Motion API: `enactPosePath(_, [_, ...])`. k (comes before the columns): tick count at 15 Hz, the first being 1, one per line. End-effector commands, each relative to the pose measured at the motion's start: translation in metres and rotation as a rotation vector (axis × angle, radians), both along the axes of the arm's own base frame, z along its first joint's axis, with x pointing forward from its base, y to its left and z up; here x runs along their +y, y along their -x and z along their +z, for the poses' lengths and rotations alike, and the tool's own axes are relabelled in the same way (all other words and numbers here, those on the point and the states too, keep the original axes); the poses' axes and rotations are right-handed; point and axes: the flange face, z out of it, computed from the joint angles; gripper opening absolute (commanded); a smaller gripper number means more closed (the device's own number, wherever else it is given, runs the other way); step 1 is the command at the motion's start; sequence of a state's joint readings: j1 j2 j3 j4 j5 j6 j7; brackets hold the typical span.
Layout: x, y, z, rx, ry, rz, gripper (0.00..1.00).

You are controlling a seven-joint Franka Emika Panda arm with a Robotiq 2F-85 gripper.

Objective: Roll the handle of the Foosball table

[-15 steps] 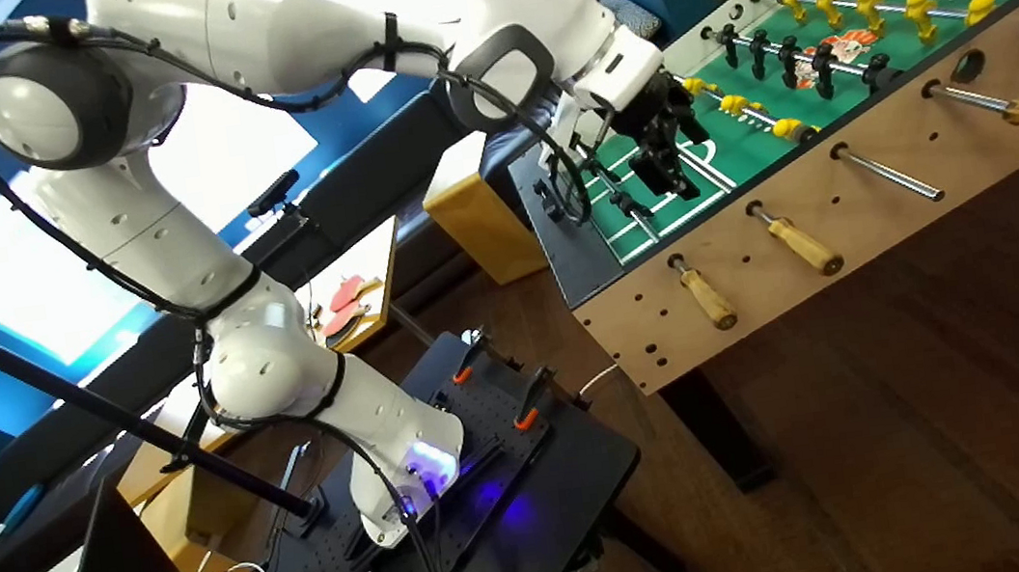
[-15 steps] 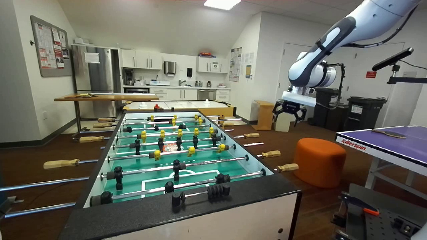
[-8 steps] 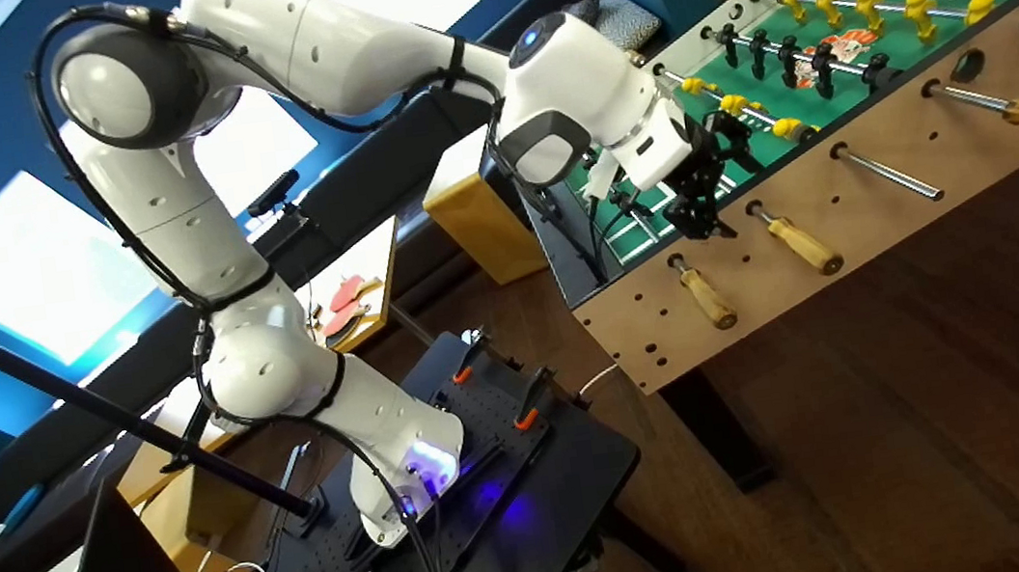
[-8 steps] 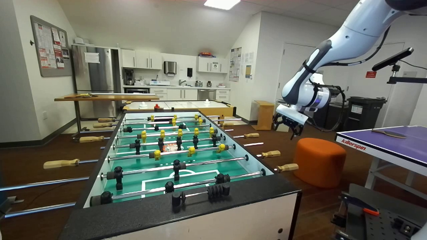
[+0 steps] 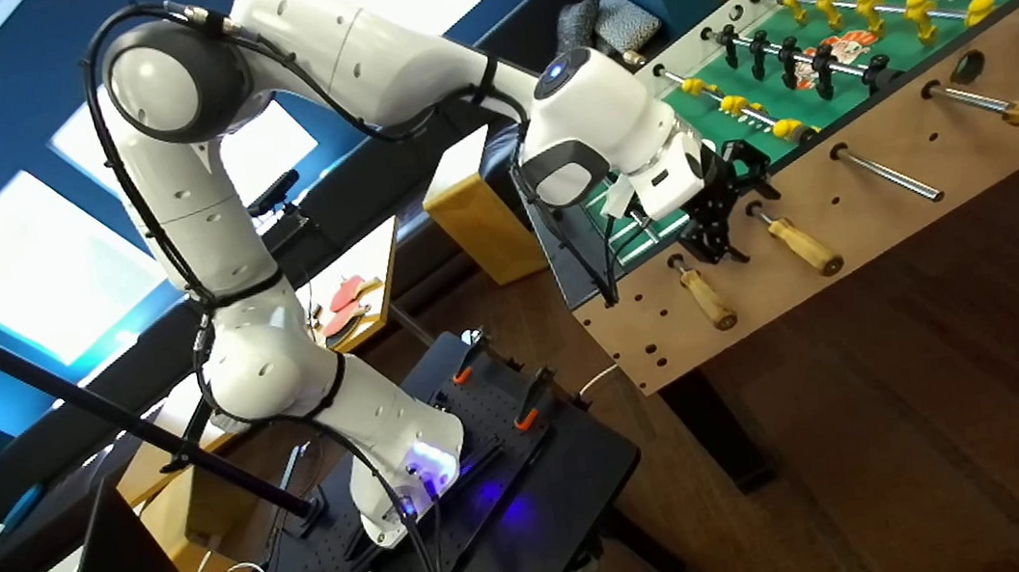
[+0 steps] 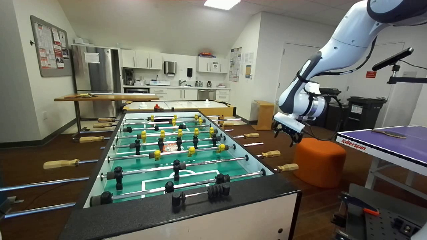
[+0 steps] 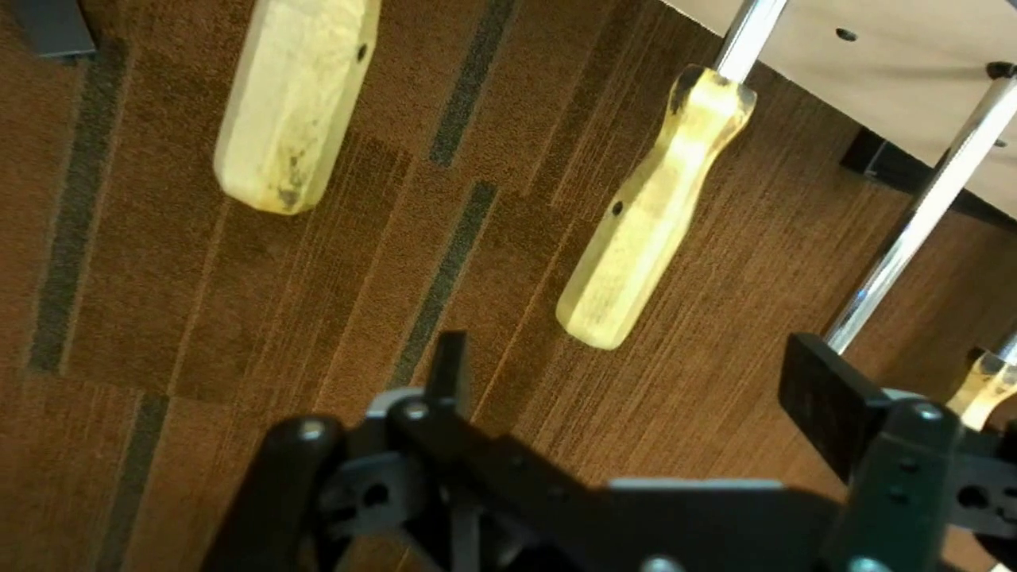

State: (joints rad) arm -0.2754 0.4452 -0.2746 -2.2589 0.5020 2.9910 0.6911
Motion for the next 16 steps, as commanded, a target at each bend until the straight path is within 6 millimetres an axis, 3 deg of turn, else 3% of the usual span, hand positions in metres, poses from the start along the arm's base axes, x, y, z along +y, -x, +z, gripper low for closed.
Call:
enactPosePath(1, [0.004,-0.005,-0.004,-0.049,0.01,-0.051,1.0])
enactPosePath(8, [0.008,-0.016,-0.033,-0.158,0.002,-0.214,1.0])
enactPosePath(16, [-0.021,-0.022,-0.087,-0.15,-0.05,-0.302,1.0])
